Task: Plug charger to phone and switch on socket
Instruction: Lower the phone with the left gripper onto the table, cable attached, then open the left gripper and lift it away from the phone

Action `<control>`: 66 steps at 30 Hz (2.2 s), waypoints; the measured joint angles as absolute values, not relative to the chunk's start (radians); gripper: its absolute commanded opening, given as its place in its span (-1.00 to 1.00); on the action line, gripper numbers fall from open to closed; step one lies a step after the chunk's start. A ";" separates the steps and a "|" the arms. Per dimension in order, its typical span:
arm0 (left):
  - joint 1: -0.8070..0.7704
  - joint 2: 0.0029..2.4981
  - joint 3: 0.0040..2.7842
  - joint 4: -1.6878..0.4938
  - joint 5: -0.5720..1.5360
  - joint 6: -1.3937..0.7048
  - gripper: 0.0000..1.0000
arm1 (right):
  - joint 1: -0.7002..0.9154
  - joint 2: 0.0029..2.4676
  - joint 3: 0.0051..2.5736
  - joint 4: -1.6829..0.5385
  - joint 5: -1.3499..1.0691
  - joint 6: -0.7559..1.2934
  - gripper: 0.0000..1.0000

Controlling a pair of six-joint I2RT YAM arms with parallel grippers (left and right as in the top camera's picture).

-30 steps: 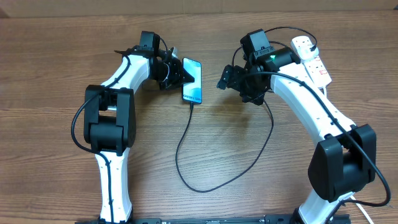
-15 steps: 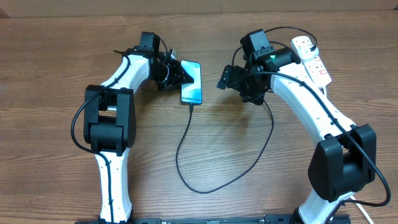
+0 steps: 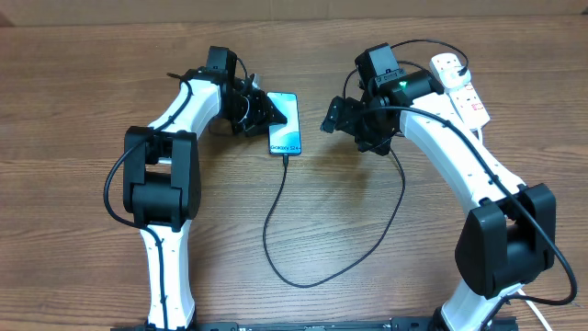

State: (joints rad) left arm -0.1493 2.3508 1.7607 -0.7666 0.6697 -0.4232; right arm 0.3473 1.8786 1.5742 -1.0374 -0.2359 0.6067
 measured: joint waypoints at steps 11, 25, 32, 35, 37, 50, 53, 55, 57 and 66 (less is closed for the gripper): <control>-0.149 2.336 1.770 -0.831 0.584 -0.418 -0.24 | 0.347 1.879 1.574 -1.039 -0.236 0.602 0.84; -0.135 2.326 1.797 -0.968 0.501 -0.347 -0.42 | 0.348 1.879 1.574 -1.040 -0.234 0.540 1.00; -0.071 2.166 1.797 -1.058 0.464 -0.260 -0.43 | 0.347 1.879 1.574 -1.041 -0.216 0.524 1.00; -0.043 2.016 1.798 -1.093 0.443 -0.234 -0.34 | 0.347 1.879 1.574 -1.040 -0.211 0.523 1.00; -0.025 1.901 1.804 -1.127 0.429 -0.207 0.15 | 0.347 1.879 1.574 -1.042 -0.210 0.518 1.00; -0.021 1.571 1.826 -1.463 0.360 -0.094 1.00 | 0.263 1.879 1.760 -1.193 -0.080 0.295 1.00; -0.025 1.565 1.826 -1.482 0.355 -0.098 0.99 | 0.184 1.879 1.862 -1.224 -0.009 0.234 1.00; -0.027 1.554 1.825 -1.481 0.353 -0.098 1.00 | 0.146 1.879 1.904 -1.223 0.025 0.202 1.00; -0.038 1.522 1.824 -1.474 0.351 -0.101 1.00 | 0.102 1.879 1.936 -1.206 0.074 0.171 1.00; -0.090 1.186 1.824 -1.445 0.309 -0.102 1.00 | -0.126 1.885 1.945 -1.052 0.192 0.118 1.00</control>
